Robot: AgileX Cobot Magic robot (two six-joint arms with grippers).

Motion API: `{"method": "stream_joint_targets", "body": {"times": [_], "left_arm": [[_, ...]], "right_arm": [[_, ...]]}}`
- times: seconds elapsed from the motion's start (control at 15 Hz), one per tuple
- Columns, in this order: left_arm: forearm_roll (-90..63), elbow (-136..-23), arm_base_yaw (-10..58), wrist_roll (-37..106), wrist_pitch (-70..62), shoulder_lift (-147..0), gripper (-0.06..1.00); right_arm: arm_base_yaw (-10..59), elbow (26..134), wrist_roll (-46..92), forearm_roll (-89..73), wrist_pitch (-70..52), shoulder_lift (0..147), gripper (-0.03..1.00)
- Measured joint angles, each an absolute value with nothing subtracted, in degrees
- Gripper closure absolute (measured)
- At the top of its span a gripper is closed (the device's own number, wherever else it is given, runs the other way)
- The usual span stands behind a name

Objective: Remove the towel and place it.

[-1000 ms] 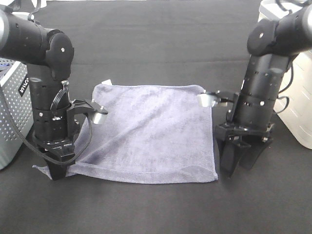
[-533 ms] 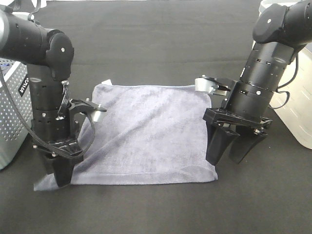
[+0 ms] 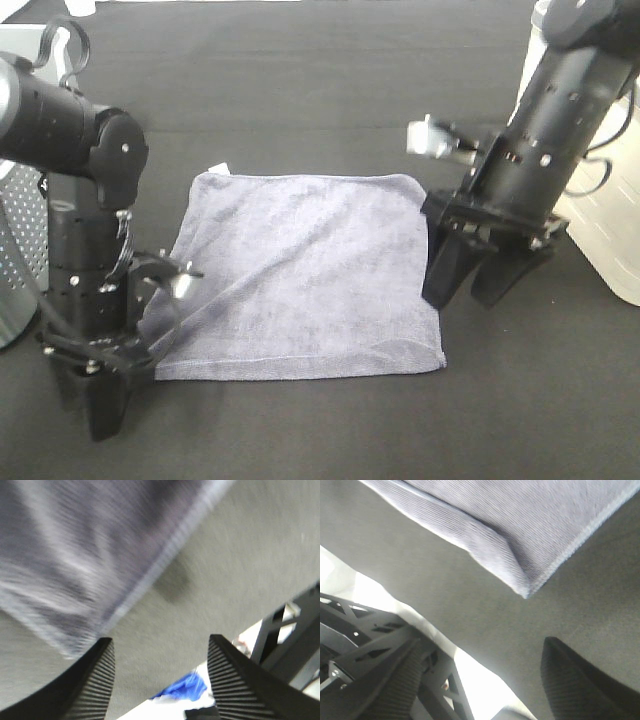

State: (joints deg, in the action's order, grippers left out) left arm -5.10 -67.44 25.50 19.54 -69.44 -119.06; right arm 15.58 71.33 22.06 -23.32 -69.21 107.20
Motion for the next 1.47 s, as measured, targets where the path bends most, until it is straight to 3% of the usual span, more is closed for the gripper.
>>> {"method": "stream_joint_targets", "body": {"times": [0.47,0.73,0.93,1.07,1.47], "left_arm": [[-3.6,-67.7,25.5,10.7,-69.7,-104.2,0.44],[0.6,-70.2,25.4,0.5,-69.7,-93.4,0.44],[3.8,-76.5,25.4,-3.3,-69.8,-88.9,0.44],[4.5,-77.9,25.4,-3.7,-69.8,-88.8,0.44],[6.5,-78.0,25.4,-3.7,-69.8,-88.8,0.44]], "right_arm": [[15.6,70.6,20.9,-23.4,-68.0,100.2,0.31],[15.8,60.9,18.9,-24.5,-48.1,93.7,0.31],[22.8,55.1,18.1,-22.3,-36.3,93.2,0.31],[28.5,54.8,12.9,-16.7,-30.9,94.9,0.31],[30.6,54.7,7.2,-5.0,-18.4,106.7,0.31]]}}
